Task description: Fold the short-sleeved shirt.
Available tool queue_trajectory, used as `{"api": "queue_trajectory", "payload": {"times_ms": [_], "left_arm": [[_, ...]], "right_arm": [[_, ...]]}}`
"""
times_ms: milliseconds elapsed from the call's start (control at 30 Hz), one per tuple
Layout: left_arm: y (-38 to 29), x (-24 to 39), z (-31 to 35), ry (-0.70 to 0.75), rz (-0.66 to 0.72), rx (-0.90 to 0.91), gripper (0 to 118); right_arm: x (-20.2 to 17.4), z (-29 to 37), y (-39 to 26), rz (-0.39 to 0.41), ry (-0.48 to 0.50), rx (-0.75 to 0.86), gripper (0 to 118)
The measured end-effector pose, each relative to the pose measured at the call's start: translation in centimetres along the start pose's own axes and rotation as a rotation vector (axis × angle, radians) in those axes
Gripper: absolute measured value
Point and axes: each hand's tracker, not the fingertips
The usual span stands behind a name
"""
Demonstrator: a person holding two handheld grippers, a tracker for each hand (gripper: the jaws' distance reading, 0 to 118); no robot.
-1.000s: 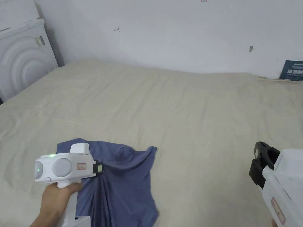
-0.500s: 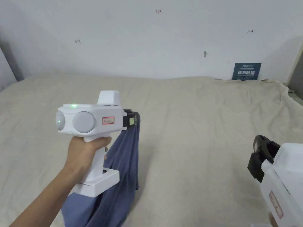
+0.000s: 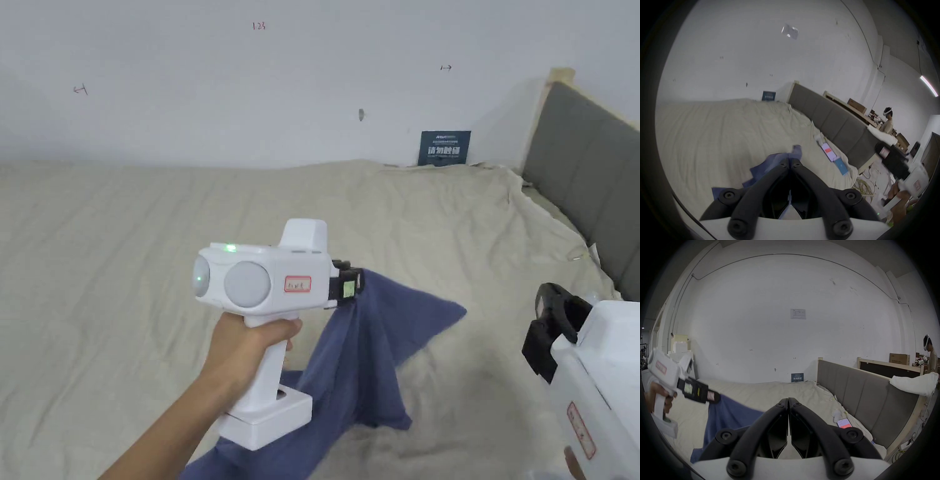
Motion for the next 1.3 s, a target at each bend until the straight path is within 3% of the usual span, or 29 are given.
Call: {"api": "queue_trajectory", "payload": {"times_ms": [367, 500, 567, 667, 800, 867, 1133, 1300], "left_arm": [[-13.0, -4.8, -10.1, 0.231, -0.023, -0.449, 0], [-16.6, -6.4, -12.4, 0.294, 0.023, -0.563, 0], [-17.5, -6.5, -12.2, 0.280, 0.010, -0.536, 4], [-16.5, -5.4, -10.8, 0.279, 0.012, -0.488, 19], [-14.9, -5.3, -9.4, 0.271, 0.098, -0.416, 84], [-13.7, -5.2, -8.0, 0.278, 0.116, -0.331, 101], [-7.1, -3.5, 2.3, 0.261, 0.107, 0.037, 108], [-5.5, -2.8, 8.2, 0.403, 0.020, 0.230, 108]], "right_arm": [[-0.2, -0.4, -1.8, -0.006, 0.007, -0.059, 0], [-0.5, -0.6, -2.5, -0.007, 0.013, -0.088, 0], [-0.6, -0.6, -2.6, -0.007, 0.016, -0.099, 0], [-0.9, -0.5, -2.5, 0.001, 0.022, -0.109, 0], [-1.5, -0.1, -1.8, 0.002, 0.029, -0.105, 0], [-1.5, 0.0, -1.6, 0.003, 0.034, -0.098, 0], [-2.1, 0.5, -0.2, 0.005, 0.045, -0.064, 0], [-2.5, 0.5, 0.7, 0.010, 0.038, -0.045, 0]]}}
